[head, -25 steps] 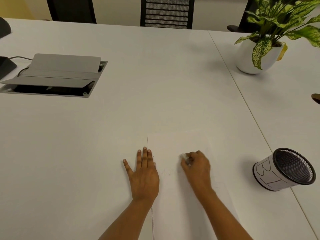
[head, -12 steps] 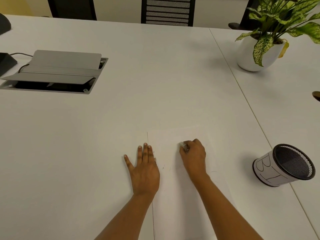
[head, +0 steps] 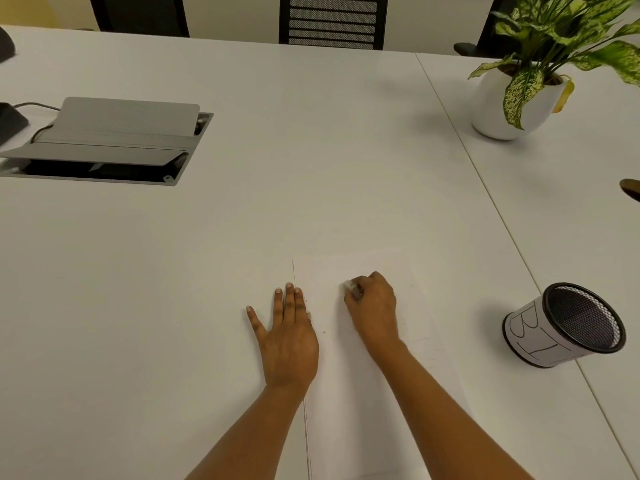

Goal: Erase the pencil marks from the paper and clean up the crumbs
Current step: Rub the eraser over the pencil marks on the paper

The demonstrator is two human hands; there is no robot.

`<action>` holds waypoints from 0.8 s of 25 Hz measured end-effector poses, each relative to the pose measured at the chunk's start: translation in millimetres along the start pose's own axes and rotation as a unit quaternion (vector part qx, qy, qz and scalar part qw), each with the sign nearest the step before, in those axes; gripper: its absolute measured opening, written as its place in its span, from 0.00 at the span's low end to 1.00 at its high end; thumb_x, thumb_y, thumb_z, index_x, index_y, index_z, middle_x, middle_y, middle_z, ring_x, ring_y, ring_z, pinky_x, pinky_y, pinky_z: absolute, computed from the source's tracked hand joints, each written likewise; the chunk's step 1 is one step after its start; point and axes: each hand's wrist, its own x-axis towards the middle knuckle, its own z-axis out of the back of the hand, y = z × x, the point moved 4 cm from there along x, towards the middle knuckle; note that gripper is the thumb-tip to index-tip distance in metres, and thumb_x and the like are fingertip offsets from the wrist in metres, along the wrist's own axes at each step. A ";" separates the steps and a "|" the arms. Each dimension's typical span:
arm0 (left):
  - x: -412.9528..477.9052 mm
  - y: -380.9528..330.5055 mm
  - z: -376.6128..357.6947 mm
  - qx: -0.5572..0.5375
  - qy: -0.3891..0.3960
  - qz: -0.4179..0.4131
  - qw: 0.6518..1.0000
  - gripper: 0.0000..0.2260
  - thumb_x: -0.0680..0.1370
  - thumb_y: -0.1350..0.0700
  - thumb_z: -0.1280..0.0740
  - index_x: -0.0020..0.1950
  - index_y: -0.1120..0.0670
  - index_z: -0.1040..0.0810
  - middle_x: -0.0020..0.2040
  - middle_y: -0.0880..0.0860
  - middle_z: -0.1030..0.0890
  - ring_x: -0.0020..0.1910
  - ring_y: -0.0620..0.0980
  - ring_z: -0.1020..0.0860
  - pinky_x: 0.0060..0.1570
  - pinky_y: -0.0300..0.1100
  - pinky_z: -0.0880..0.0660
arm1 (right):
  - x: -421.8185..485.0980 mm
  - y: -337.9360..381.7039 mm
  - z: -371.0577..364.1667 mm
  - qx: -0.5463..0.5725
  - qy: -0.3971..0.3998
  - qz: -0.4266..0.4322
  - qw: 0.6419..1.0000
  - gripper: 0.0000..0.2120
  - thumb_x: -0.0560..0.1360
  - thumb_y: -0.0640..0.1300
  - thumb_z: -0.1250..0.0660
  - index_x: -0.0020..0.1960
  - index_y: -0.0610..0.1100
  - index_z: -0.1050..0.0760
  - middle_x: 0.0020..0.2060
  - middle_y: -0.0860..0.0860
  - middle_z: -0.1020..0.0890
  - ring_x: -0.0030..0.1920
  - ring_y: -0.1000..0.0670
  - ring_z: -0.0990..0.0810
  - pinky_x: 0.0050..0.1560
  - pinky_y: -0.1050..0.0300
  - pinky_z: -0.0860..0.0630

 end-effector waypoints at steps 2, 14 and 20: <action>0.9 -1.4 -1.2 0.016 0.024 -0.003 1.000 0.24 0.82 0.53 0.56 0.73 0.56 0.64 0.76 0.54 0.58 0.75 0.51 0.60 0.63 0.65 0.71 | -18.2 13.5 -14.2 0.019 0.040 0.037 0.998 0.08 0.75 0.40 0.37 0.47 0.35 0.23 0.39 0.48 0.29 0.38 0.52 0.30 0.34 0.69 0.36; 4.4 -1.5 -8.0 -0.031 0.042 -0.023 0.998 0.23 0.76 0.56 0.51 0.66 0.61 0.29 0.66 0.59 0.27 0.66 0.57 0.30 0.65 0.66 0.55 | -14.3 -23.7 20.7 0.029 -0.026 -0.038 0.999 0.10 0.75 0.46 0.36 0.46 0.39 0.22 0.38 0.46 0.26 0.36 0.52 0.27 0.39 0.67 0.35; 0.9 0.3 -3.3 0.030 0.042 -0.008 0.999 0.23 0.82 0.54 0.56 0.75 0.57 0.59 0.76 0.55 0.57 0.75 0.53 0.58 0.65 0.66 0.66 | -81.5 1.3 -3.1 0.025 0.058 0.094 0.994 0.07 0.74 0.44 0.35 0.49 0.44 0.21 0.36 0.53 0.26 0.34 0.62 0.30 0.35 0.75 0.36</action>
